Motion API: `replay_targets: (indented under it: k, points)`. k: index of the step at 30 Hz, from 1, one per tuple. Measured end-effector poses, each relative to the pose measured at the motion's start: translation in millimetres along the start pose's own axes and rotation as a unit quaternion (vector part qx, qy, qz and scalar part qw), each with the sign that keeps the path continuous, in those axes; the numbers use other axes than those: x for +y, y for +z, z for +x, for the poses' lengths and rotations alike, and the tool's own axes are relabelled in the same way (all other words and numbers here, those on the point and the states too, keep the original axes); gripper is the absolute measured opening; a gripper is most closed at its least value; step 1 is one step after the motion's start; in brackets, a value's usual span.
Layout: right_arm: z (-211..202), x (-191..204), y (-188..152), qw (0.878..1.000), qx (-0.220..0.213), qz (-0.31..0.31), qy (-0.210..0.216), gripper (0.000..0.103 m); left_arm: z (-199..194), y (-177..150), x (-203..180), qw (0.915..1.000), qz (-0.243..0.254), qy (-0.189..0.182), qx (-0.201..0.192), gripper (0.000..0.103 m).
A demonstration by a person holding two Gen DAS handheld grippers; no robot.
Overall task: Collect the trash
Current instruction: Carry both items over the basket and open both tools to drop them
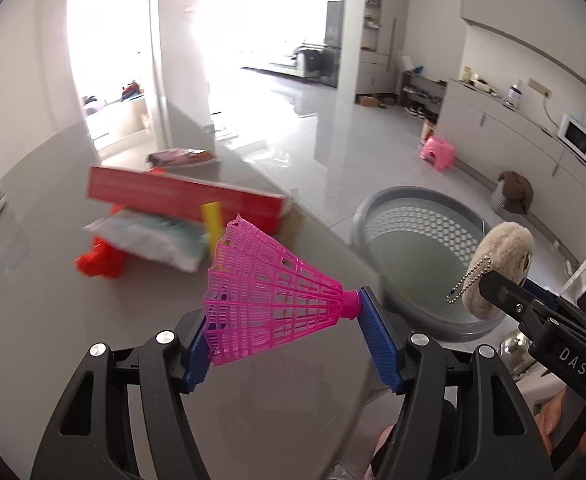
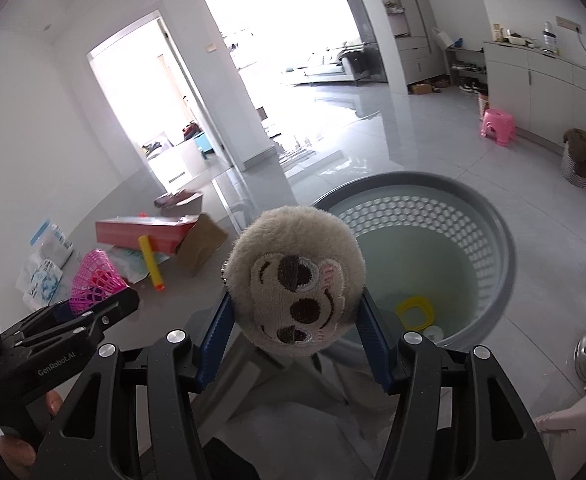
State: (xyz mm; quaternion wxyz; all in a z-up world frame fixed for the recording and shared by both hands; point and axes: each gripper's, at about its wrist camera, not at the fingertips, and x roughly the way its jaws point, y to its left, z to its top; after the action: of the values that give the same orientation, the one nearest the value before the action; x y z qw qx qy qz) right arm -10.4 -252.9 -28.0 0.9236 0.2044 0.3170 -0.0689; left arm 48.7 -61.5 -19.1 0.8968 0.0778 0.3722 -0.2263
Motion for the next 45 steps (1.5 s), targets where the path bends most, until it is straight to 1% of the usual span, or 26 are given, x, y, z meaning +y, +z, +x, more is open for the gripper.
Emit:
replay_targets:
  k: [6,12,18,25,29,38,45]
  points:
    - [-8.4,-22.5,3.8,1.0,-0.013,0.017,-0.014,0.057,16.6,11.5,-33.7,0.9993,0.029,-0.024,0.007,0.064]
    - [-3.2,-50.7,8.7,0.999,-0.014,0.033,-0.029,0.057,37.3,18.3,-62.0,0.9978,0.049,-0.042,0.018,0.064]
    - [8.6,-76.3,11.6,0.998,-0.011,0.049,-0.04,0.057,57.5,21.3,-82.9,0.9962,0.068,-0.047,0.027,0.064]
    - [27.2,-99.2,15.9,0.997,0.002,0.058,-0.046,0.057,85.1,27.1,-101.4,0.9954,0.071,-0.047,0.044,0.064]
    - [39.8,-104.8,19.0,0.997,0.013,0.056,-0.05,0.057,100.6,29.4,-108.0,0.9946,0.073,-0.048,0.055,0.064]
    - [62.7,-113.5,20.3,0.996,0.034,0.056,-0.054,0.057,121.4,29.4,-106.8,0.9937,0.073,-0.052,0.068,0.064]
    - [70.3,-112.7,20.2,0.996,0.039,0.056,-0.058,0.059,122.1,29.7,-107.9,0.9937,0.074,-0.05,0.068,0.064]
